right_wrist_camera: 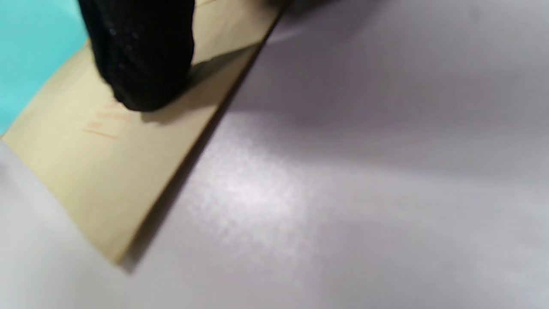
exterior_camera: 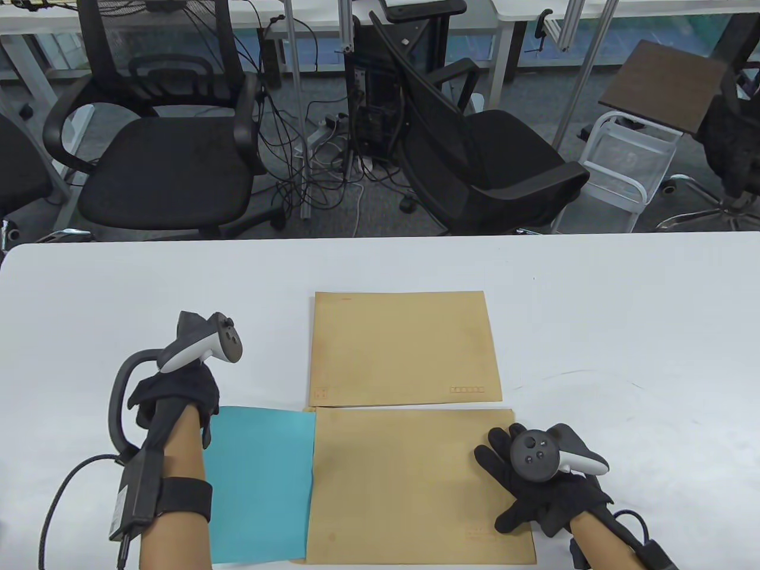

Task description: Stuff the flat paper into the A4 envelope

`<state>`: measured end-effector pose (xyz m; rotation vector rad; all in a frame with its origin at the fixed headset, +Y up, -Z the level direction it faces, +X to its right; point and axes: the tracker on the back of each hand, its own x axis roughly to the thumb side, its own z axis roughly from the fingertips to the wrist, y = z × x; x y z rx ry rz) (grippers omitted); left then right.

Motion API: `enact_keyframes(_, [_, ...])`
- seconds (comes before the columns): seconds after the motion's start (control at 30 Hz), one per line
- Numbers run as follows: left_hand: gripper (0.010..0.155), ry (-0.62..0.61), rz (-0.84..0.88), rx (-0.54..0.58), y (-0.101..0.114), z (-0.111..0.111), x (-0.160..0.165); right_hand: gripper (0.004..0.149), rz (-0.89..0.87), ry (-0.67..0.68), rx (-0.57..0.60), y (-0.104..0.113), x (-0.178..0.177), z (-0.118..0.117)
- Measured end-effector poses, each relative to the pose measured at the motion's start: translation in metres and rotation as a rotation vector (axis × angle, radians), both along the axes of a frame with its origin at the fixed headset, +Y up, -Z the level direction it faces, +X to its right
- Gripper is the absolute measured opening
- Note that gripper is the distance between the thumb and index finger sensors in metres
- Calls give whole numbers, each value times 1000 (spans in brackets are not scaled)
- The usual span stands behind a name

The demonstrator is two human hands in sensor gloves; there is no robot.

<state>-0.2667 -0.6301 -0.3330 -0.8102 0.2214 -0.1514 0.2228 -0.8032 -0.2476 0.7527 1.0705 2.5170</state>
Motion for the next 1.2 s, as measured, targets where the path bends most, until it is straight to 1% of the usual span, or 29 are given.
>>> enact_keyframes(0.17, [47, 5, 31, 0, -3, -4, -1, 106, 0, -5, -2, 0, 0, 0])
enact_keyframes(0.6, [48, 16, 105, -35, -27, -15, 0, 106, 0, -5, -2, 0, 0, 0])
enact_keyframes(0.77, [48, 22, 137, -44, -34, -17, -3, 106, 0, -5, -2, 0, 0, 0])
enact_keyframes(1.2, [48, -2, 147, -68, -43, -24, 5, 106, 0, -5, -2, 0, 0, 0])
